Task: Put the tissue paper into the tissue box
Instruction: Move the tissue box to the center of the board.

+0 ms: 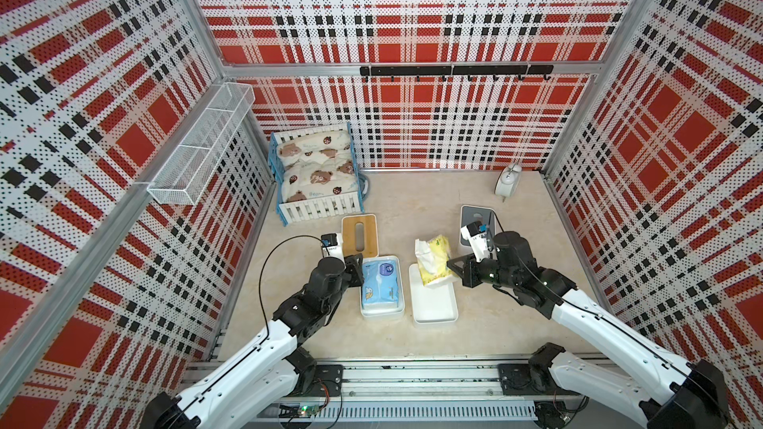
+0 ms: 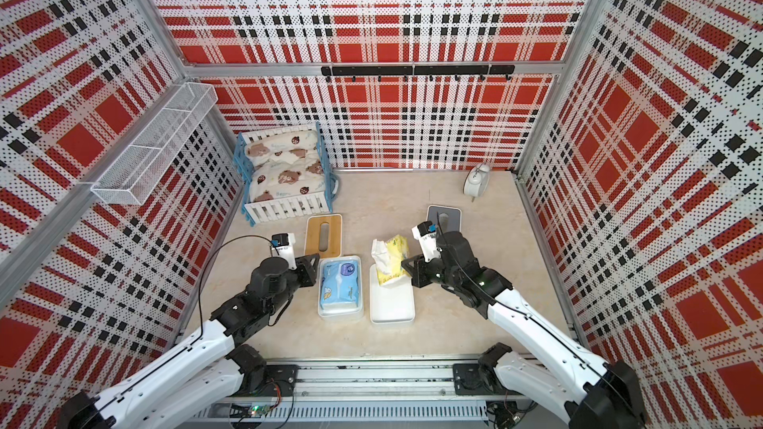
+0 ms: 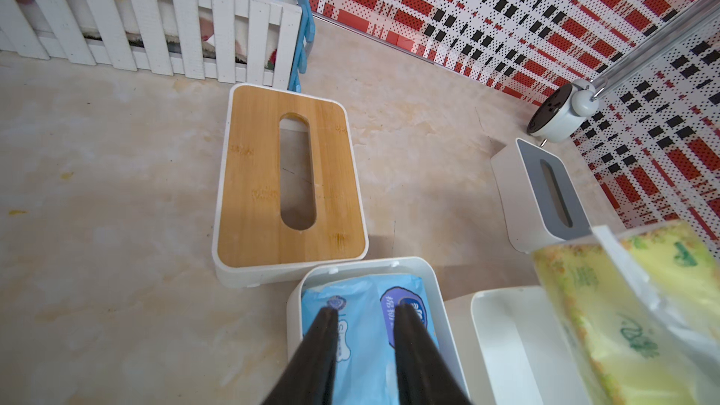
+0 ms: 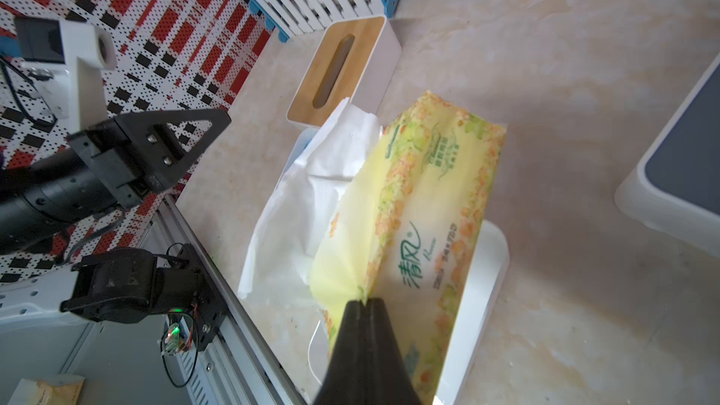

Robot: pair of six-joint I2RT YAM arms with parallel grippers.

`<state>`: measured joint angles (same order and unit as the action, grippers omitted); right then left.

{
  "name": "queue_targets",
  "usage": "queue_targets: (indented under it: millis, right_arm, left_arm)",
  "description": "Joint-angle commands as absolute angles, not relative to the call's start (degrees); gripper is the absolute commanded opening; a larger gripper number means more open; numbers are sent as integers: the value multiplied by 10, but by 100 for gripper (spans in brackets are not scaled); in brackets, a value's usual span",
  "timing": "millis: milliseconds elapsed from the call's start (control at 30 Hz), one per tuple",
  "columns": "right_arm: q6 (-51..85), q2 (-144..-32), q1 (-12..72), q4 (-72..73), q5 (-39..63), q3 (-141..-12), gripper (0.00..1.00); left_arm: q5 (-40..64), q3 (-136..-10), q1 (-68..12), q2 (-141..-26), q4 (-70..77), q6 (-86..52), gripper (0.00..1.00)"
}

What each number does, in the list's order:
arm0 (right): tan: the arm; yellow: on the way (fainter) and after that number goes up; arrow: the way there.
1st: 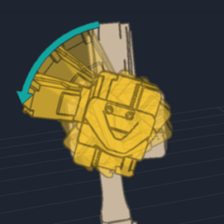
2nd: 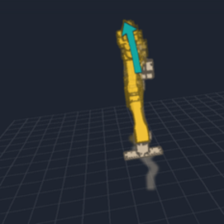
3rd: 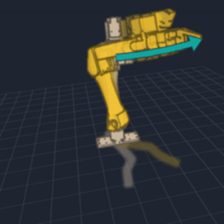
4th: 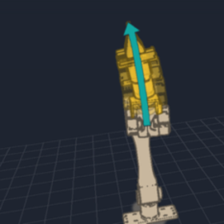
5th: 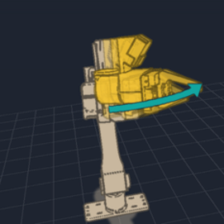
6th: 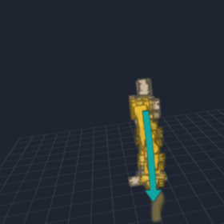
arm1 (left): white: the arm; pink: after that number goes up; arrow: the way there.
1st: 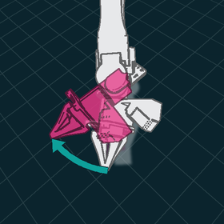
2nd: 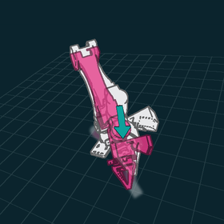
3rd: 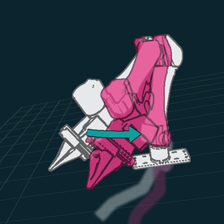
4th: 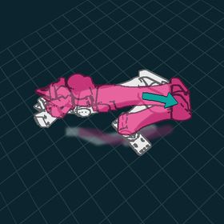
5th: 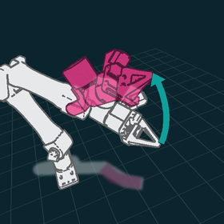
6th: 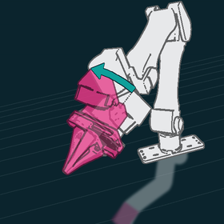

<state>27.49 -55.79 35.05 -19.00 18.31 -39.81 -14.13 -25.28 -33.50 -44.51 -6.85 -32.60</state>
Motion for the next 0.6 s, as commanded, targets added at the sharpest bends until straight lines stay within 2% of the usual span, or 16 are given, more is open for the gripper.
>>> queue_targets:
  millis: [0, 567]
  right_arm:
    - [305, -542, 364, -166, 170, -370, 0]
    - [351, -621, 424, -86, 165, -329, 0]
  left_arm:
    - [-143, -248, -337, -436, -55, -329, 31]
    - [-138, -246, -337, -455, -54, -330, 31]
